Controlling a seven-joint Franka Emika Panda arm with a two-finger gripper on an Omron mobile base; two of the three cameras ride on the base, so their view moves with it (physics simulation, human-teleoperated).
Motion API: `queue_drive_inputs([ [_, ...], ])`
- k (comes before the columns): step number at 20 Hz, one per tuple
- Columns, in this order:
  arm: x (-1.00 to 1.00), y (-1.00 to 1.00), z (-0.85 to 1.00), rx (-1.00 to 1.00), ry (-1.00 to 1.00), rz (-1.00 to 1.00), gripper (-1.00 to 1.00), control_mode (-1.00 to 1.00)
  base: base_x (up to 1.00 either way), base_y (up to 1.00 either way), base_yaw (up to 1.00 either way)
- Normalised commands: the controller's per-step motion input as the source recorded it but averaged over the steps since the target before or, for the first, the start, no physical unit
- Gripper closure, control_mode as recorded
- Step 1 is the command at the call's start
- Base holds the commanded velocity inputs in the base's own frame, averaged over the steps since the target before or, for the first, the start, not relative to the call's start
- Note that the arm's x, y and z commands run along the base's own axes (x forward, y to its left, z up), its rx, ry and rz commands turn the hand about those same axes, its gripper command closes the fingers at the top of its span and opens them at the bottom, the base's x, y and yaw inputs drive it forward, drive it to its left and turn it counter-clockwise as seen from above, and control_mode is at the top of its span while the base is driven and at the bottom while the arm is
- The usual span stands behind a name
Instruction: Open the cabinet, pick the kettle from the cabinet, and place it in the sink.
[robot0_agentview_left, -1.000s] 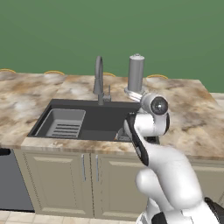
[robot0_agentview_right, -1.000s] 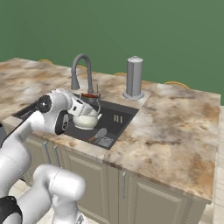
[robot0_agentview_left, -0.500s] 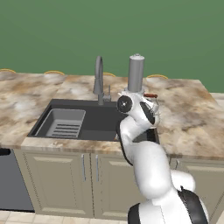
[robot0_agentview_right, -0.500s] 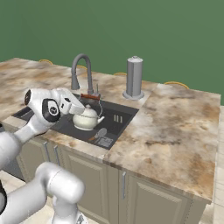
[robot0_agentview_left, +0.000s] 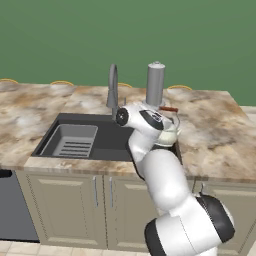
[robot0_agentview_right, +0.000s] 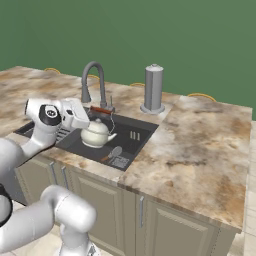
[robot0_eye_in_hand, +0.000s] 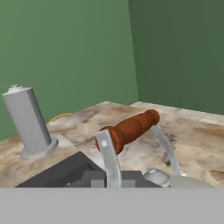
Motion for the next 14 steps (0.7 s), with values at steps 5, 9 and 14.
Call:
queue_drive_inputs([
  [5,0.29,0.0,0.0,-0.04,0.0,-0.12,1.0,-1.0,0.0,0.0,0.0],
  [9,0.16,0.0,0.0,-0.03,0.0,-0.11,1.0,-1.0,0.0,0.0,0.0],
  [14,0.15,0.0,-0.07,-0.02,0.0,-0.06,1.0,-1.0,0.0,0.0,0.0],
])
